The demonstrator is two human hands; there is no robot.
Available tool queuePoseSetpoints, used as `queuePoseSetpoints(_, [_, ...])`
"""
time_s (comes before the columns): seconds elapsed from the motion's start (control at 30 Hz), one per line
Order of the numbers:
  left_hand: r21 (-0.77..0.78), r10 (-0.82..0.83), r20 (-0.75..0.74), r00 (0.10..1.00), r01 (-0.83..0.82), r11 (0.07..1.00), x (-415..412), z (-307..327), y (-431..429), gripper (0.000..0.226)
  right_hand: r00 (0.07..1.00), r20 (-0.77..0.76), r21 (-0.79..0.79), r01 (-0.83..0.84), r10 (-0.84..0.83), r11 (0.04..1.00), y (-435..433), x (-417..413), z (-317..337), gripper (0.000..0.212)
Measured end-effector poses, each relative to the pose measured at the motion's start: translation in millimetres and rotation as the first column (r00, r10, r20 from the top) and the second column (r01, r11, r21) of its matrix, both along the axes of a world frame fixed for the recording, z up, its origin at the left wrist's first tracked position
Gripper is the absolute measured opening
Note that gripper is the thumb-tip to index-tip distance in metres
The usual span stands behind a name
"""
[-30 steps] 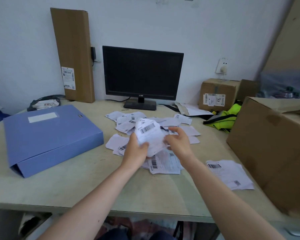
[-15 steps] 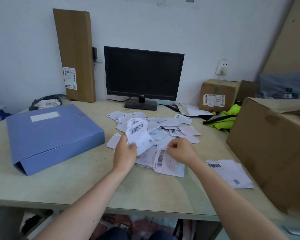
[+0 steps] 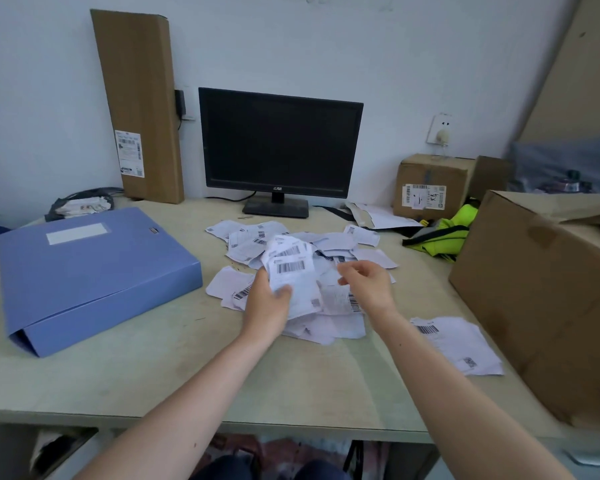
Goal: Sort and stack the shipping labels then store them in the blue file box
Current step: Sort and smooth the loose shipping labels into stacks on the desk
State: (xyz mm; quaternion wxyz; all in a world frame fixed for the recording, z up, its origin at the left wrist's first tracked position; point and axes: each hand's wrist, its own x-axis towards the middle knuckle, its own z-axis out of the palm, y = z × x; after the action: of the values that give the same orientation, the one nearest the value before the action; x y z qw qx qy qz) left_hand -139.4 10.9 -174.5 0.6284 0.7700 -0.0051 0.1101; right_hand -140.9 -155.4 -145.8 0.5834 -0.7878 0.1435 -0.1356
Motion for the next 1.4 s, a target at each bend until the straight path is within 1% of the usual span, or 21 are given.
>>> queuePoseSetpoints(0.03, [0.003,0.03,0.001,1.0,-0.03,1.0,3,-2,4,0.03,0.997,-0.036,-0.125,0.058,-0.063,0.99,-9,1,-5,0.027])
queuePoseSetpoints(0.07, [0.012,0.05,0.003,0.999,-0.05,0.999,6,-4,7,0.03,0.989,-0.099,-0.3,0.077,-0.111,0.951,-16,1,-11,0.039])
queuePoseSetpoints(0.1, [0.032,0.058,0.007,0.998,-0.059,0.998,8,-7,9,0.029,0.976,-0.165,-0.462,0.052,-0.143,0.885,-21,1,-17,0.052])
queuePoseSetpoints(0.13, [0.053,0.059,0.015,0.998,-0.059,0.997,9,-10,11,0.028,0.963,-0.22,-0.574,0.003,-0.158,0.819,-24,0,-23,0.064])
queuePoseSetpoints(0.2, [0.094,0.054,0.011,0.998,-0.055,0.994,9,-17,12,0.027,0.951,-0.267,-0.659,-0.064,-0.154,0.749,-24,0,-36,0.079])
queuePoseSetpoints(0.27, [0.134,0.06,-0.002,0.998,-0.059,0.989,7,-22,11,0.027,0.963,-0.236,-0.643,-0.054,-0.13,0.764,-25,2,-42,0.077])
queuePoseSetpoints(0.37, [0.164,0.067,0.0,0.998,-0.066,0.984,7,-24,11,0.028,0.978,-0.162,-0.499,0.035,-0.133,0.866,-27,3,-38,0.063])
queuePoseSetpoints(0.43, [0.164,0.065,0.005,0.998,-0.065,0.984,8,-25,11,0.028,0.984,-0.033,-0.416,0.144,-0.173,0.898,-29,2,-34,0.06])
queuePoseSetpoints(0.5, [0.156,0.058,-0.005,0.998,-0.057,0.986,8,-25,12,0.03,0.961,0.142,-0.221,0.266,-0.238,0.938,-29,1,-27,0.053])
queuePoseSetpoints(0.57, [0.103,0.039,-0.006,0.999,-0.039,0.994,10,-24,12,0.032,0.915,0.263,0.028,0.309,-0.306,0.951,-26,1,-16,0.043])
queuePoseSetpoints(0.63, [0.002,0.029,0.021,0.999,-0.029,1.0,11,-16,13,0.034,0.903,0.313,0.173,0.251,-0.295,0.952,-20,1,-4,0.041])
queuePoseSetpoints(0.67, [-0.042,0.023,0.031,0.999,-0.022,0.999,12,-11,14,0.032,0.915,0.313,0.199,0.197,-0.252,0.96,-14,2,2,0.041])
queuePoseSetpoints(0.77, [-0.094,-0.046,0.028,0.999,0.048,0.994,10,7,17,0.01,0.959,0.279,0.124,0.014,-0.048,0.992,9,4,12,0.041])
queuePoseSetpoints(0.83, [-0.083,-0.134,0.032,0.991,0.136,0.987,10,12,18,0.014,0.955,0.292,0.04,-0.065,0.051,0.997,27,8,15,0.04])
queuePoseSetpoints(0.9, [-0.043,-0.149,0.062,0.987,0.152,0.987,10,10,22,0.021,0.949,0.295,0.001,-0.118,0.112,0.993,43,11,16,0.04])
queuePoseSetpoints(0.97, [-0.009,-0.058,0.08,0.995,0.059,0.998,14,6,30,0.028,0.952,0.272,0.006,-0.144,0.137,0.99,54,13,15,0.04])
queuePoseSetpoints(1.03, [-0.03,0.108,0.089,0.99,-0.105,0.994,18,2,47,0.026,0.964,0.24,0.014,-0.124,0.117,0.992,58,16,12,0.036])
queuePoseSetpoints(1.13, [-0.064,0.276,0.088,0.957,-0.271,0.96,23,-3,73,0.027,0.979,0.099,-0.102,-0.166,0.176,0.981,60,19,4,0.035])
queuePoseSetpoints(1.23, [-0.049,0.329,0.08,0.941,-0.326,0.944,22,-13,86,0.03,0.966,-0.085,-0.311,-0.258,0.244,0.915,65,20,-11,0.041])
queuePoseSetpoints(1.3, [-0.029,0.333,0.077,0.94,-0.332,0.943,19,-20,87,0.032,0.963,-0.153,-0.459,-0.268,0.222,0.847,70,21,-18,0.051])
queuePoseSetpoints(1.4, [0.012,0.325,0.089,0.941,-0.327,0.945,16,-28,86,0.03,0.954,-0.251,-0.648,-0.29,0.162,0.704,78,22,-24,0.07])
